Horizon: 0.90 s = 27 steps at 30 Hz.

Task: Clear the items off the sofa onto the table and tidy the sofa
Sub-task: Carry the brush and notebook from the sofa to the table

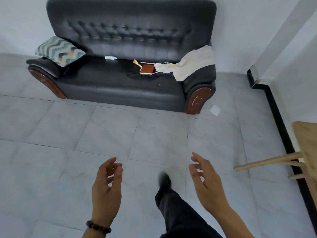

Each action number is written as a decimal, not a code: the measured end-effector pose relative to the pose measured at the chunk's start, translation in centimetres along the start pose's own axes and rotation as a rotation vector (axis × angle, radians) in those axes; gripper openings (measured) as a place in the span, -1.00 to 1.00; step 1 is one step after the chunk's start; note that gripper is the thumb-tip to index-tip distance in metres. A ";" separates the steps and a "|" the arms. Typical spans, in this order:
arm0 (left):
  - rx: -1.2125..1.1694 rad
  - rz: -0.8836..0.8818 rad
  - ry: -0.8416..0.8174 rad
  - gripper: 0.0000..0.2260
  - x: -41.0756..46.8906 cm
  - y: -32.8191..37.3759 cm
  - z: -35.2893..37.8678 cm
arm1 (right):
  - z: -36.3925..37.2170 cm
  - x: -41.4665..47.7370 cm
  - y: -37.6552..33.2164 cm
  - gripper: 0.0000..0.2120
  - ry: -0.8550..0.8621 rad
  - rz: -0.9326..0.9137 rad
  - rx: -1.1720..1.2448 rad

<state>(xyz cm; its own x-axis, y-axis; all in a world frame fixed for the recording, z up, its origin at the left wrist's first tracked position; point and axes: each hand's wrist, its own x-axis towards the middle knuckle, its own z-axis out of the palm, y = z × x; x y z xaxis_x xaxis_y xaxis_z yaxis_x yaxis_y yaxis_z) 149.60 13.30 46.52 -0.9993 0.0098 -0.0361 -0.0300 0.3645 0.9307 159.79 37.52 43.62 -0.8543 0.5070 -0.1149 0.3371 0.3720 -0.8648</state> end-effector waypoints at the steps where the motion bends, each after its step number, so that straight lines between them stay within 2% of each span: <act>1: 0.016 0.002 0.005 -0.73 2.5 0.6 0.5 | 0.3 2.8 -0.7 -0.57 -0.009 -0.002 0.005; 5: 0.047 0.060 0.029 -0.78 12.3 5.5 1.8 | 1.0 14.0 -5.2 -0.62 -0.051 -0.030 -0.028; 9: 0.101 0.103 0.077 -0.80 20.9 8.2 2.7 | 2.4 24.2 -9.4 -0.53 -0.079 -0.063 -0.021; 15: 0.062 -0.015 0.118 -0.79 31.9 6.6 4.3 | 7.3 35.9 -11.9 -0.55 -0.154 -0.050 -0.030; 18: 0.067 -0.076 0.092 -0.80 39.0 4.4 5.4 | 10.8 41.8 -12.0 -0.57 -0.170 -0.006 -0.061; 22: 0.084 -0.066 0.001 -0.80 50.1 3.8 6.9 | 14.5 50.5 -14.3 -0.51 -0.160 0.044 -0.090; 24: 0.098 -0.017 -0.051 -0.79 56.1 5.2 7.6 | 15.3 55.1 -16.6 -0.49 -0.153 0.045 -0.109; 27: 0.157 0.073 -0.117 -0.79 65.1 7.6 9.0 | 15.7 61.9 -19.2 -0.57 -0.083 0.036 -0.077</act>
<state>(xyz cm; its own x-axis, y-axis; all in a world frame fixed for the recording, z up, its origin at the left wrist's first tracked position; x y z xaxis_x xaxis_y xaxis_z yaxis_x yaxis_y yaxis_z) 84.51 25.13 47.99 -0.9889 0.1468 -0.0210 0.0559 0.4998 0.8644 94.21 49.53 45.42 -0.8698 0.4563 -0.1878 0.3946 0.4148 -0.8199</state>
